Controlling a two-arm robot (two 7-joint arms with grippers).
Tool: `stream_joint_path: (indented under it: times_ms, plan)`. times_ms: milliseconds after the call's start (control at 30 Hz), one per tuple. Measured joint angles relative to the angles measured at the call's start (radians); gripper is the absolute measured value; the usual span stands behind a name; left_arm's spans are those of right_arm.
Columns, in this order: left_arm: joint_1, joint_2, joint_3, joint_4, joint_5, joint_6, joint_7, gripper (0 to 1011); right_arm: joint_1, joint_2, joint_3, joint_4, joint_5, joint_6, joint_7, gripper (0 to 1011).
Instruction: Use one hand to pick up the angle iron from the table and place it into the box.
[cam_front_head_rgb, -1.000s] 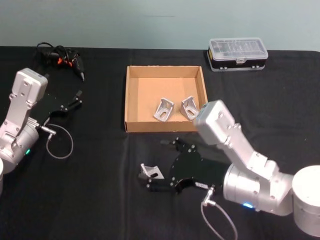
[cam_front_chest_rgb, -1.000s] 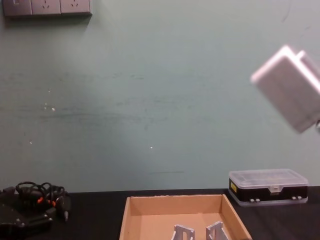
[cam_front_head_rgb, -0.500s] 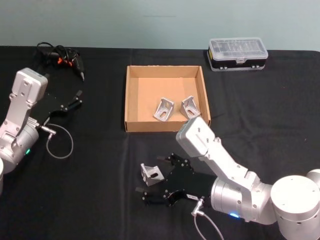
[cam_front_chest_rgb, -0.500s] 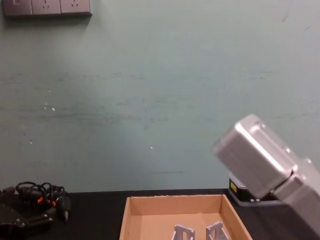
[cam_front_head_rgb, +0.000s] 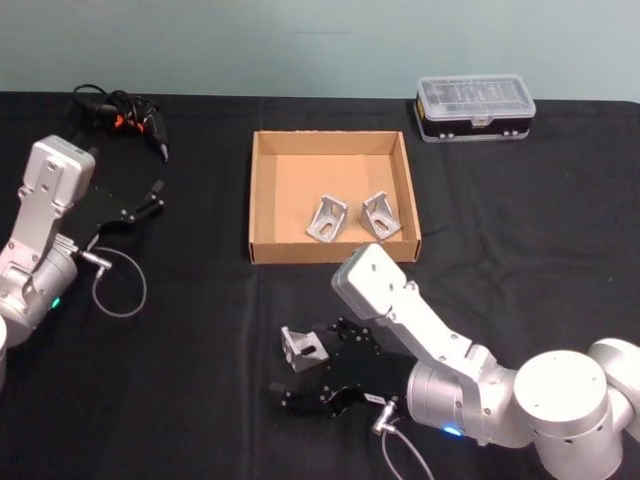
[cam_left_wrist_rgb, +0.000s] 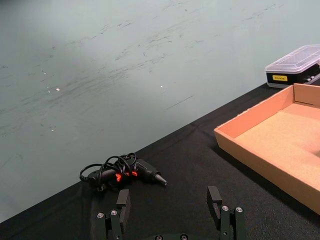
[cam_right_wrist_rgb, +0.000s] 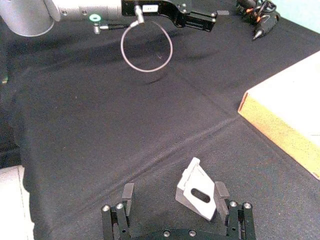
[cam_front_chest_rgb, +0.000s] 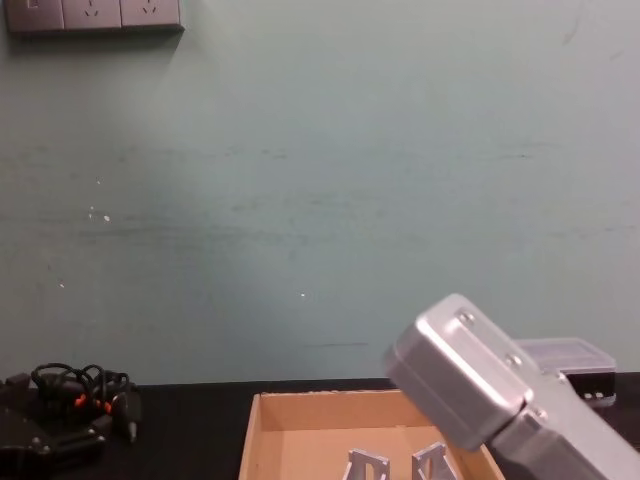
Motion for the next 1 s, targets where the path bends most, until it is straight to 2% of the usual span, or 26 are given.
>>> stream_joint_path:
  times_ms: [600,1000]
  plan:
    - [0.000,0.000,0.000,0.000,0.000,0.000,0.000,1012,0.046,-0.074,-0.016,0.080,-0.070,0.004,0.005,1002]
    - [0.000,0.000,0.000,0.000,0.000,0.000,0.000,1011,0.048,-0.095,-0.003,0.093,-0.088,0.008,0.012,1002]
